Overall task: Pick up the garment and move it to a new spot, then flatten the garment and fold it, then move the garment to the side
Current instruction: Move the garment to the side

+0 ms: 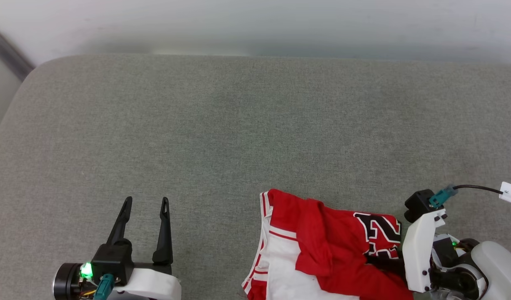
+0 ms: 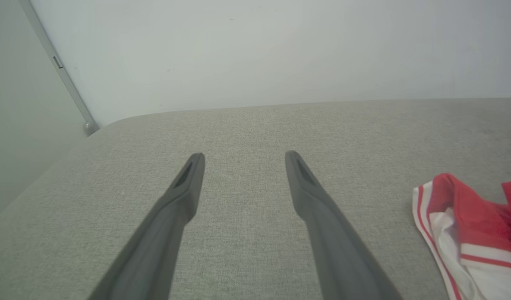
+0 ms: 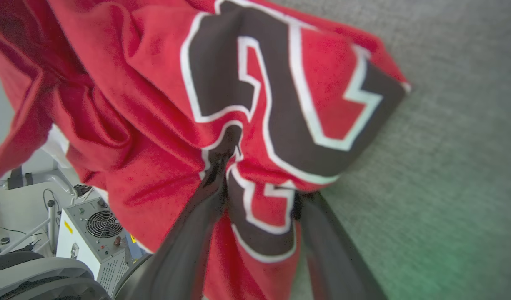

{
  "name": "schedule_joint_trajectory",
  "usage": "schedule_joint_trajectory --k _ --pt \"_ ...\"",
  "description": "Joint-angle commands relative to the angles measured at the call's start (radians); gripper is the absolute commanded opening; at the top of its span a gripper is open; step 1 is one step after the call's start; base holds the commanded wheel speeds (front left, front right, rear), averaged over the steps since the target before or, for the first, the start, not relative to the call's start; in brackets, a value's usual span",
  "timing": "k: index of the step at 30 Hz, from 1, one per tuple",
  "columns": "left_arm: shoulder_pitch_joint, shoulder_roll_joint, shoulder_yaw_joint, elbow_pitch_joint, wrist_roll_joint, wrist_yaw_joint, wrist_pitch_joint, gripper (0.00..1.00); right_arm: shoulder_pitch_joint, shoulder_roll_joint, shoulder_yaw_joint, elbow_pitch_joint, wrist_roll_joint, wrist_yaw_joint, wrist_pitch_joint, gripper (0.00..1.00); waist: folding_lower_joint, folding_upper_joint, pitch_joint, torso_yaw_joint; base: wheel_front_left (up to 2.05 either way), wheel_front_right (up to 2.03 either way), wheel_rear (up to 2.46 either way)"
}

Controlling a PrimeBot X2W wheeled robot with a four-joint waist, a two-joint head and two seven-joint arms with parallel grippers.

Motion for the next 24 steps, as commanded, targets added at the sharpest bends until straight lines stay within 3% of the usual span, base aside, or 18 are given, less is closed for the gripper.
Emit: schedule_joint_trajectory --k 1,11,18,24 --pt "-0.015 -0.001 0.002 0.001 -0.003 0.003 -0.002 1.00 0.026 0.017 0.056 0.061 -0.025 -0.014 -0.011 0.00 0.0001 0.0000 -0.004 0.001 0.00 0.00 0.00" --pt "0.057 -0.002 0.019 0.014 0.002 0.014 -0.002 1.00 -0.099 -0.092 0.138 -0.056 -0.037 -0.009 -0.196 0.00 0.0001 0.0000 -0.105 -0.038 0.00 0.00 0.00" --pt "0.104 -0.003 0.035 -0.010 -0.015 0.031 -0.002 1.00 -0.219 -0.228 0.208 -0.206 -0.081 -0.009 -0.214 0.00 0.0001 0.0000 -0.122 -0.162 0.00 0.00 0.00" --pt "0.083 -0.003 0.041 -0.028 -0.015 0.030 -0.002 1.00 -0.285 -0.352 0.195 -0.287 -0.099 -0.009 -0.182 0.00 0.0001 0.0000 -0.071 -0.281 0.00 0.00 0.00"
